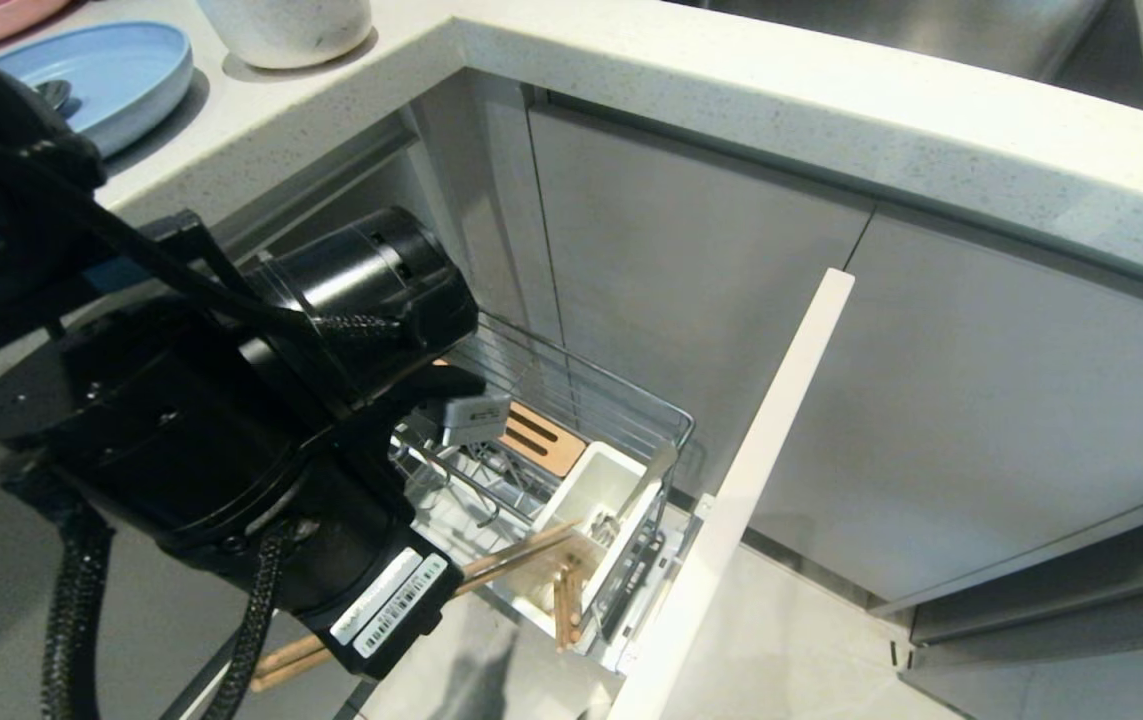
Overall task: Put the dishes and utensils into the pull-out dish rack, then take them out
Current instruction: Pick up the chopsticks and place it in the cupboard
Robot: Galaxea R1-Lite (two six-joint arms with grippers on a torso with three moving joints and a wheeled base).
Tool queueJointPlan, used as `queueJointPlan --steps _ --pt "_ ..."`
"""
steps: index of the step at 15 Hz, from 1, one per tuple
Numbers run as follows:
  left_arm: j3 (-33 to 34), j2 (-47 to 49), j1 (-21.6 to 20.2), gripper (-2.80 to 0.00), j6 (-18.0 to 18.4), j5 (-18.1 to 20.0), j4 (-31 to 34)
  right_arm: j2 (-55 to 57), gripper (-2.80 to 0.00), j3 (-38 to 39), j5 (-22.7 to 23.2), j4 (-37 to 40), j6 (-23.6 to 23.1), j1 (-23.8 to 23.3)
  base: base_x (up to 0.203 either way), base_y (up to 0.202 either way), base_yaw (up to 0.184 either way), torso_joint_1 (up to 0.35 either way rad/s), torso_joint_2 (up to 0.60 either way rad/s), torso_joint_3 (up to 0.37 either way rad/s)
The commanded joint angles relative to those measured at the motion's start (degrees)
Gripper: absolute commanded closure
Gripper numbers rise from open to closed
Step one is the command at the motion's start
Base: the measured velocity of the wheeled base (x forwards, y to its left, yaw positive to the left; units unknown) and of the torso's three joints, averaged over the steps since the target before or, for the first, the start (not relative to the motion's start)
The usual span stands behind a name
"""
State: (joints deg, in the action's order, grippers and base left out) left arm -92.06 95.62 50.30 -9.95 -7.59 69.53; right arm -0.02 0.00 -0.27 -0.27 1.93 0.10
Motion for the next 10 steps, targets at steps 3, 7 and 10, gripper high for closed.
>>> queueJointPlan --steps 3,7,10 --pt "0.4 2.7 0.0 0.0 -0.1 -0.3 0.3 -0.2 0.0 0.1 0.0 0.0 0.0 0.0 0.0 0.0 0.0 0.0 0.0 0.0" --pt "0.8 4.2 0.0 0.0 -0.1 -1.3 0.1 -0.2 0.0 0.1 0.0 0.0 0.0 0.0 0.0 0.0 0.0 0.0 0.0 0.0" --pt "0.9 5.8 -0.1 0.0 -0.1 -1.2 -1.3 -0.2 0.0 0.1 0.0 0.0 0.0 0.0 0.0 0.0 0.0 0.0 0.0 0.0"
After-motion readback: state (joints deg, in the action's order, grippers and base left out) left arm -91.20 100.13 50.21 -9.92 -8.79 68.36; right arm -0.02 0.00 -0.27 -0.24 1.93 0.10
